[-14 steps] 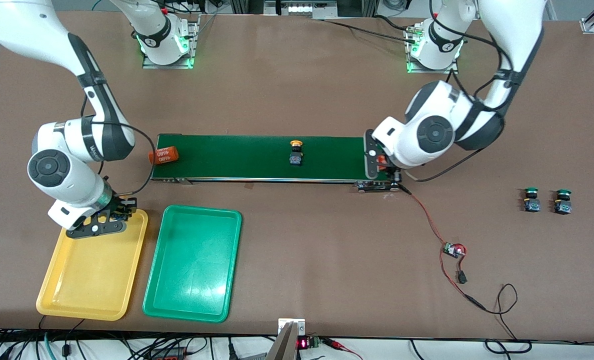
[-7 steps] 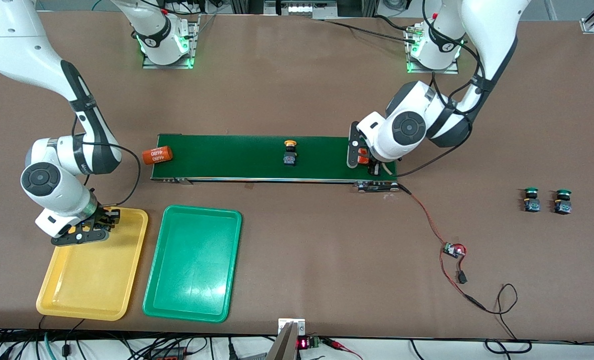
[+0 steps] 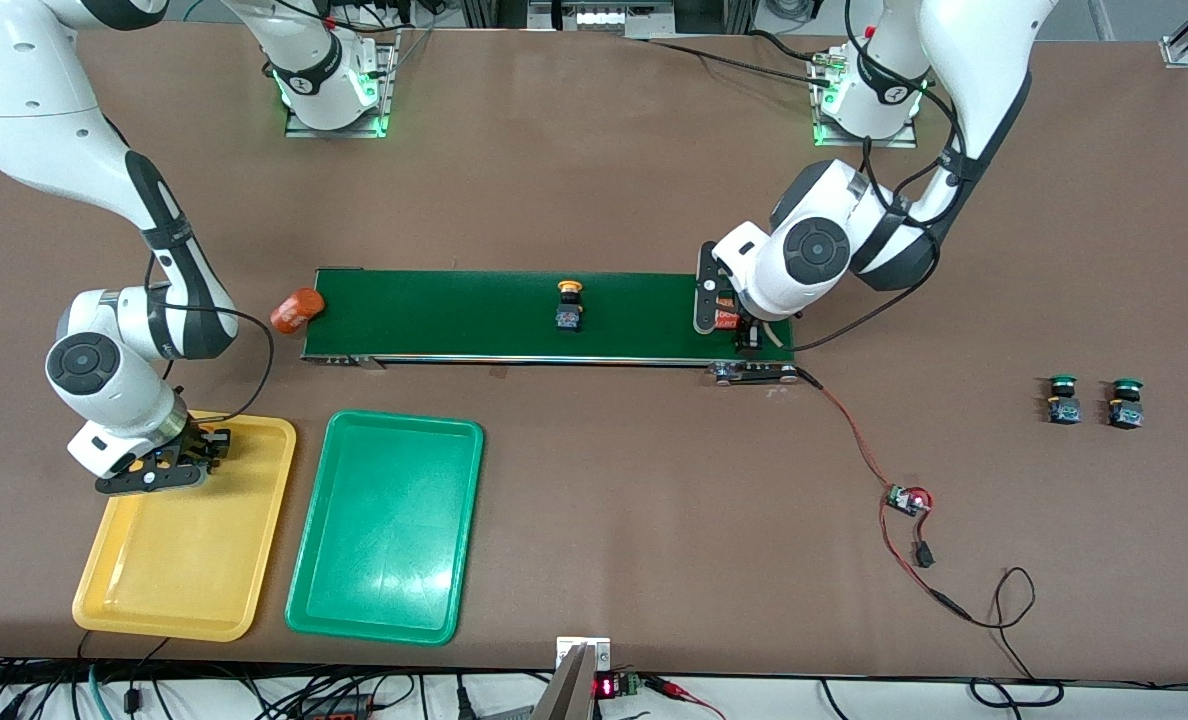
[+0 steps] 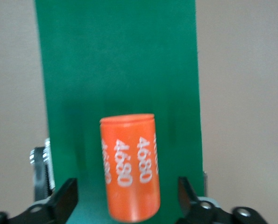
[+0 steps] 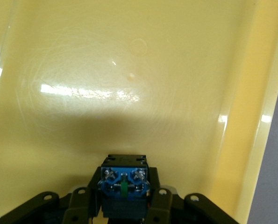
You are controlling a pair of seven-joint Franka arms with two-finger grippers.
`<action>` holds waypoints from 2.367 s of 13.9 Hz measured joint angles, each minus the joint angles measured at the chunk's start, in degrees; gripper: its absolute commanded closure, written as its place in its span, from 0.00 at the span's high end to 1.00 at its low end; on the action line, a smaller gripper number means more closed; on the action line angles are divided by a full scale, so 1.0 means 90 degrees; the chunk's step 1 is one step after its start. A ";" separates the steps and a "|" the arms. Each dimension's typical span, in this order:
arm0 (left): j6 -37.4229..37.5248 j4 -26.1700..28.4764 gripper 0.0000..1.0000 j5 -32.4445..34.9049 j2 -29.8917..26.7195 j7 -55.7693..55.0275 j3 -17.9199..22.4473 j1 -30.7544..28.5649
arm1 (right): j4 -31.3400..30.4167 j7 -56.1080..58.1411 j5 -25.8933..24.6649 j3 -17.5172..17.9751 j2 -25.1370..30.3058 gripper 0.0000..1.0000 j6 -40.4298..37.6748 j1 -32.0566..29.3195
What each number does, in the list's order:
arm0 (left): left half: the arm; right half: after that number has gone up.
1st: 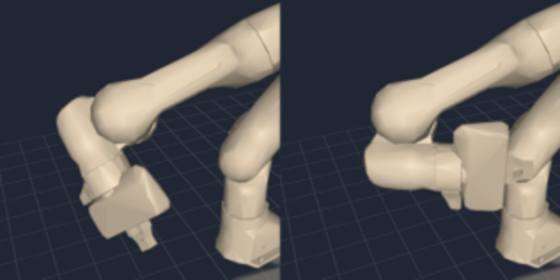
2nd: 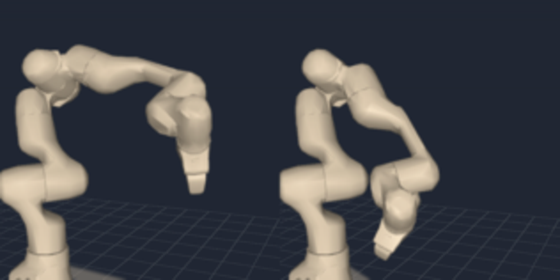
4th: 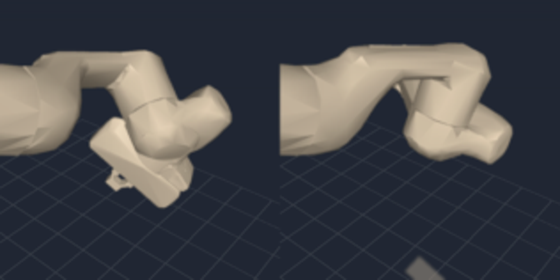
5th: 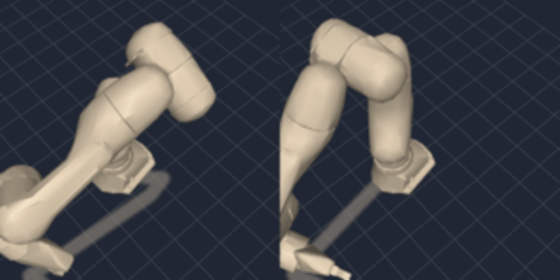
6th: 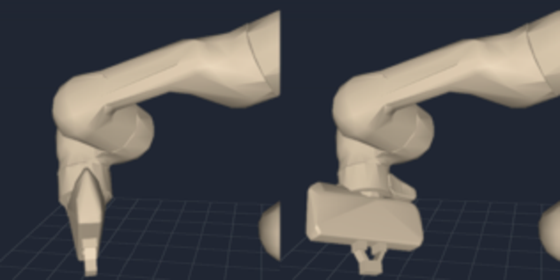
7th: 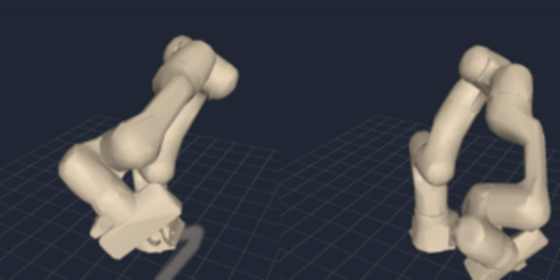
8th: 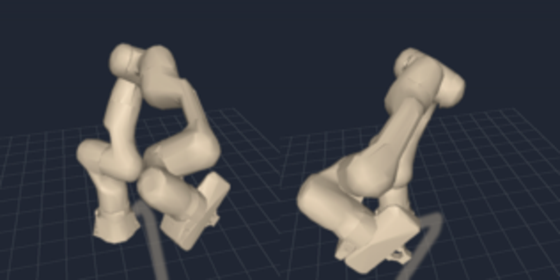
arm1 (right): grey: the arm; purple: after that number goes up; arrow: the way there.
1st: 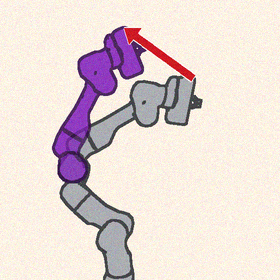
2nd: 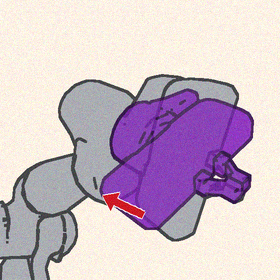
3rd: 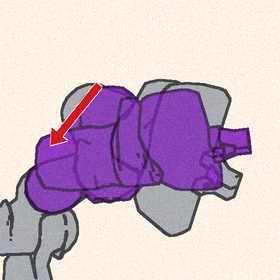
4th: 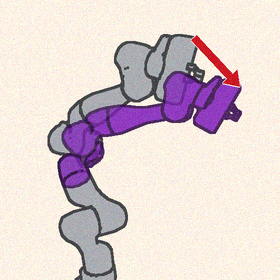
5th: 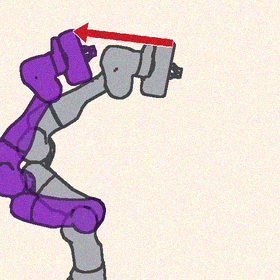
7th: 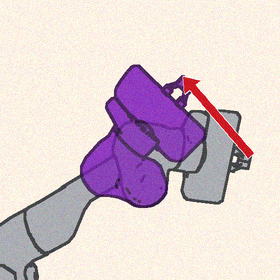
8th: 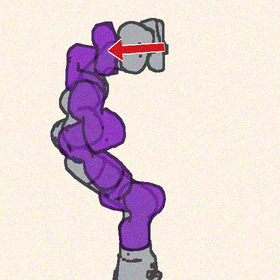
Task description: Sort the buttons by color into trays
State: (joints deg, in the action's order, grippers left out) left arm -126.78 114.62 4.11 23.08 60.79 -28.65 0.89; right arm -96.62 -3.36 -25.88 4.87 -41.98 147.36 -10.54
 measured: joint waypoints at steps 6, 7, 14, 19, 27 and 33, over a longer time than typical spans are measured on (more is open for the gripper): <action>0.1112 -0.0273 1.00 -0.0003 -0.0903 -0.1222 0.0298 -0.0430 | 0.0033 -0.0010 0.0002 0.0001 -0.0023 1.00 0.0073 0.0013; 0.1220 -0.0300 1.00 -0.0003 -0.1025 -0.1506 0.0413 -0.0458 | 0.0041 -0.0020 0.0016 0.0004 0.0026 1.00 0.0026 0.0031; 0.1987 -0.0728 1.00 -0.0005 -0.1256 -0.3334 0.2083 -0.0593 | -0.0086 -0.0595 0.1888 0.0046 0.1574 1.00 -0.2685 0.1046; 0.0243 -0.0666 1.00 -0.0004 -0.0881 -0.3648 0.3414 -0.0604 | -0.1431 -0.1607 0.2510 0.0273 0.2693 1.00 -0.2991 0.1555; -0.2436 -0.0598 1.00 -0.0018 0.0532 -0.4132 0.4513 -0.0617 | -0.2567 -0.4295 0.2520 0.1910 0.3127 1.00 -0.2354 0.1738; -0.1784 -0.0594 1.00 -0.0038 0.0751 -0.5498 0.4631 -0.0639 | -0.2881 -0.4328 0.2519 0.2034 0.3114 1.00 -0.1713 0.2006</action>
State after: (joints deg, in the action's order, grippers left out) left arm -142.83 109.27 3.77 29.85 11.31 13.03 -4.86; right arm -122.55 -42.32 -3.21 23.17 -13.95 131.94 7.52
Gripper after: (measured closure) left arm 0.000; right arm 0.000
